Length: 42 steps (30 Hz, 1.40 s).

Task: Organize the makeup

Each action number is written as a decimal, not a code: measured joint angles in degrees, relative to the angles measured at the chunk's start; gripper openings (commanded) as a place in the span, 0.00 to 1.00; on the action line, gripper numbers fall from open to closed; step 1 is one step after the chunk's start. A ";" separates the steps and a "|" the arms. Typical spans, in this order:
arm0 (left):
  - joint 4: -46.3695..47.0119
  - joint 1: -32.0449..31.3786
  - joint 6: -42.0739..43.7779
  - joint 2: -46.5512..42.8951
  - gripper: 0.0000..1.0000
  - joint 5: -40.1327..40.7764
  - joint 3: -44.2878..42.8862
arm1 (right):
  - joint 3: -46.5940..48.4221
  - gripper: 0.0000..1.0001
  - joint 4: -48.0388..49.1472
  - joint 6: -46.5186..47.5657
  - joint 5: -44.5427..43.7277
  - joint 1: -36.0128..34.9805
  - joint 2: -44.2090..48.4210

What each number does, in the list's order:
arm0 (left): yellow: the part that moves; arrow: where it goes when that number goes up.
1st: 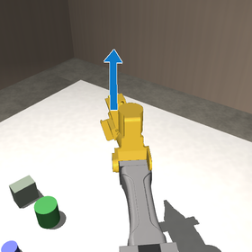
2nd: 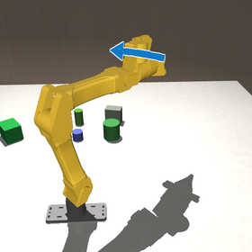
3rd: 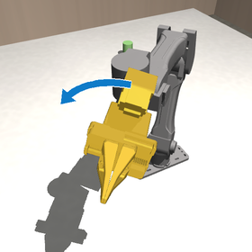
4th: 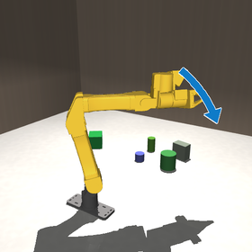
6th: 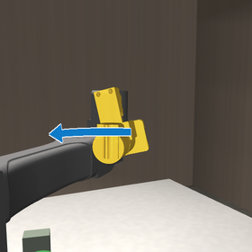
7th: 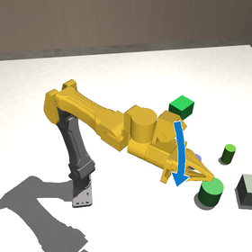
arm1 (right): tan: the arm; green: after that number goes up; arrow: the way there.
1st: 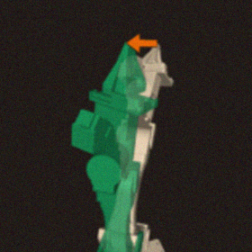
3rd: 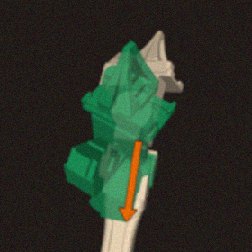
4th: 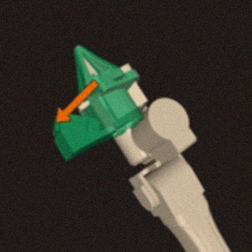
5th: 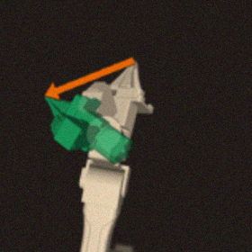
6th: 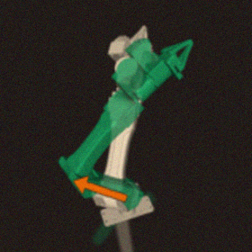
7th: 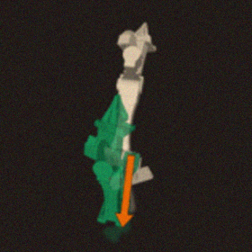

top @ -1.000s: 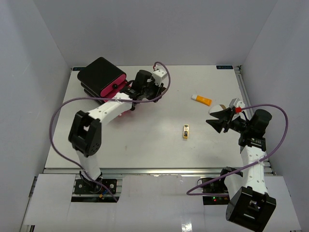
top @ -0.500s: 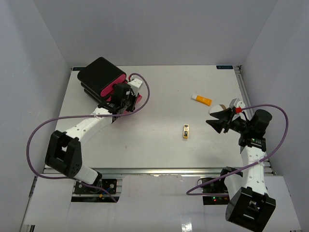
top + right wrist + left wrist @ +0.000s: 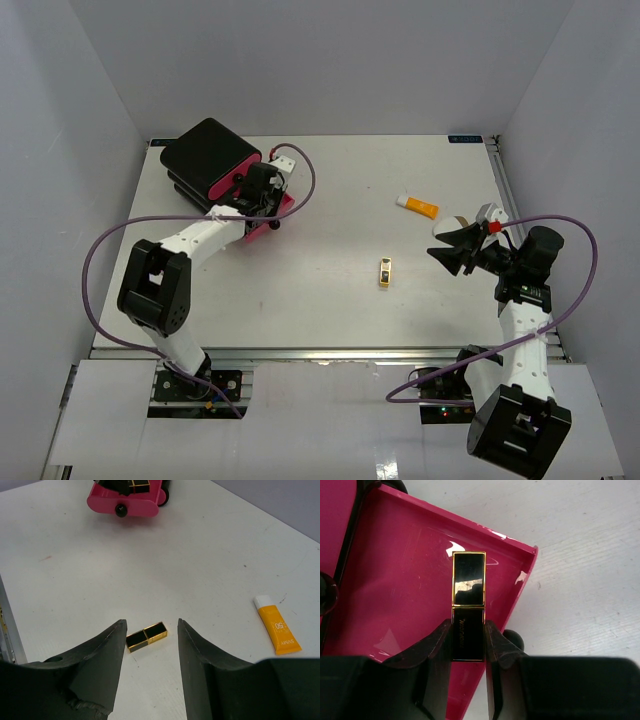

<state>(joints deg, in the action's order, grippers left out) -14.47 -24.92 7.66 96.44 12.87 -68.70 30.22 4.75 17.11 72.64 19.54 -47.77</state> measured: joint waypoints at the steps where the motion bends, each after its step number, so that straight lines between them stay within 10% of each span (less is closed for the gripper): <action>1: -0.09 0.23 0.03 0.68 0.37 0.14 -0.32 | 0.00 0.52 0.00 0.01 0.00 0.01 -0.03; 8: -0.33 1.38 -0.20 5.13 0.67 0.52 -2.78 | 0.00 0.53 0.00 0.00 -0.03 0.33 -0.24; 18: -1.51 1.57 -2.62 2.08 0.84 -1.27 -3.54 | 0.00 0.64 0.02 -0.30 -0.49 0.34 -0.59; 24: -0.12 1.57 -7.85 -11.23 0.97 -6.80 -1.67 | 0.96 0.66 -3.71 0.74 -5.00 -2.92 -3.41; 32: 4.99 1.60 -13.73 -41.44 0.98 -15.58 16.40 | 14.35 0.72 -18.28 4.39 -27.92 -28.31 -17.78; 42: 6.52 1.61 -15.01 -67.58 0.98 -11.87 33.47 | 21.91 0.74 -24.63 -11.42 -55.55 -45.12 -33.33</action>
<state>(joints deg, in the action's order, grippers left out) -7.95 -23.31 -7.35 28.87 1.01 -35.23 52.12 -19.88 5.69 17.09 -25.58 -81.10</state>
